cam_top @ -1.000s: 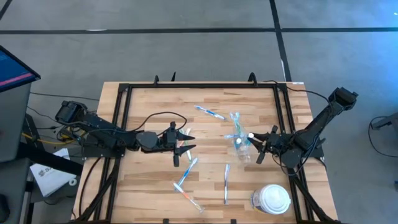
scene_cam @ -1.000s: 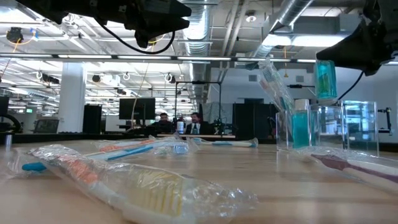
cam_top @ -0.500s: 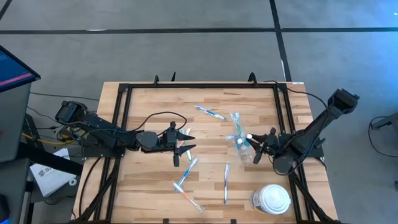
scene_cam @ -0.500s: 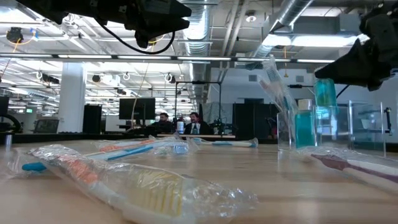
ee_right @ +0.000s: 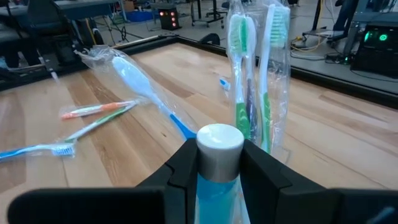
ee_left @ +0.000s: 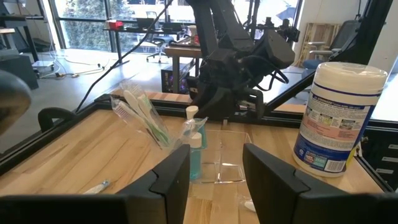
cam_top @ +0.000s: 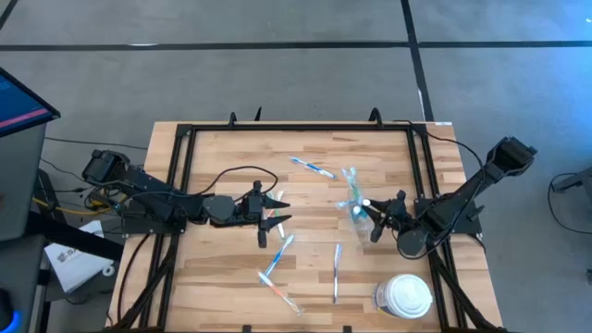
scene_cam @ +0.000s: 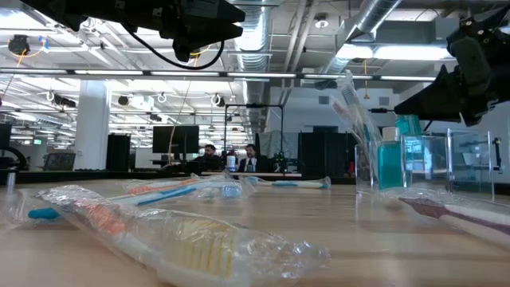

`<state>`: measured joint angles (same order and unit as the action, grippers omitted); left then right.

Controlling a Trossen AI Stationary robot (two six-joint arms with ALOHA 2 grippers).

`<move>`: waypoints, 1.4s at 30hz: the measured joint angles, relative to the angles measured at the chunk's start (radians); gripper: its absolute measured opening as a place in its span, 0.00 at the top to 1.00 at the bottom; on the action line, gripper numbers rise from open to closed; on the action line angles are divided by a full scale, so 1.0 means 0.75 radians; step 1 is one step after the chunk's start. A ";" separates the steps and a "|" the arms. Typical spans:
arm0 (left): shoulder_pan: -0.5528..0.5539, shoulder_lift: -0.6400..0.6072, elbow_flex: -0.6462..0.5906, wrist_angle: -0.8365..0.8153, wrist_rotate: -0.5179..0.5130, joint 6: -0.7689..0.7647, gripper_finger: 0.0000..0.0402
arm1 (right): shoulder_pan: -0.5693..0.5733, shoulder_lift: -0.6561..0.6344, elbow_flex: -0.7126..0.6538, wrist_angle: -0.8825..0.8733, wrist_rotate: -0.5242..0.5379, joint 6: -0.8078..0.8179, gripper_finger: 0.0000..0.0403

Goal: Pick & Place toothbrushing station
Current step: Put the blue mouthwash into the transparent organizer, then put the top orange toothbrush into the transparent organizer

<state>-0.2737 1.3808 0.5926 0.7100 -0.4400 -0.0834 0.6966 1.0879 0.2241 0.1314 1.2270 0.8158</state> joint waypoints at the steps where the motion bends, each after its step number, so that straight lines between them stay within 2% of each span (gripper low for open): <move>1: 0.000 0.000 0.000 0.000 0.000 0.000 0.64 | 0.002 -0.002 0.000 0.002 0.000 0.000 0.80; 3: 0.000 0.000 0.000 0.000 0.000 0.000 0.64 | 0.004 -0.005 0.000 0.006 -0.001 -0.003 0.78; 7: 0.000 0.000 0.000 0.000 0.000 0.000 0.64 | 0.003 -0.015 0.001 0.012 -0.037 -0.012 0.67; 10: 0.000 0.000 0.000 0.000 0.000 0.000 0.64 | 0.003 -0.016 0.001 0.012 -0.040 -0.016 0.65; 14: 0.000 0.000 0.000 -0.003 0.000 0.000 0.64 | 0.003 -0.016 0.001 0.015 -0.040 -0.029 0.69; 19: 0.000 0.000 0.001 -0.044 0.000 -0.013 0.64 | 0.005 -0.049 0.001 0.096 -0.041 -0.166 0.76; 22: -0.005 0.000 0.001 -0.096 0.000 -0.087 0.64 | 0.005 -0.096 0.001 0.143 -0.047 -0.262 0.78; 35: -0.068 0.001 0.001 -0.571 0.034 -0.497 0.64 | 0.023 -0.315 0.001 0.161 -0.138 -0.436 0.79; 42: -0.049 0.001 0.001 -0.925 0.083 -0.729 0.64 | 0.022 -0.326 0.003 0.227 -0.148 -0.510 0.79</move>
<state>-0.3102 1.3811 0.5934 0.0161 -0.3776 -0.6298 0.7133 0.8436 0.2267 0.3018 1.1163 0.4335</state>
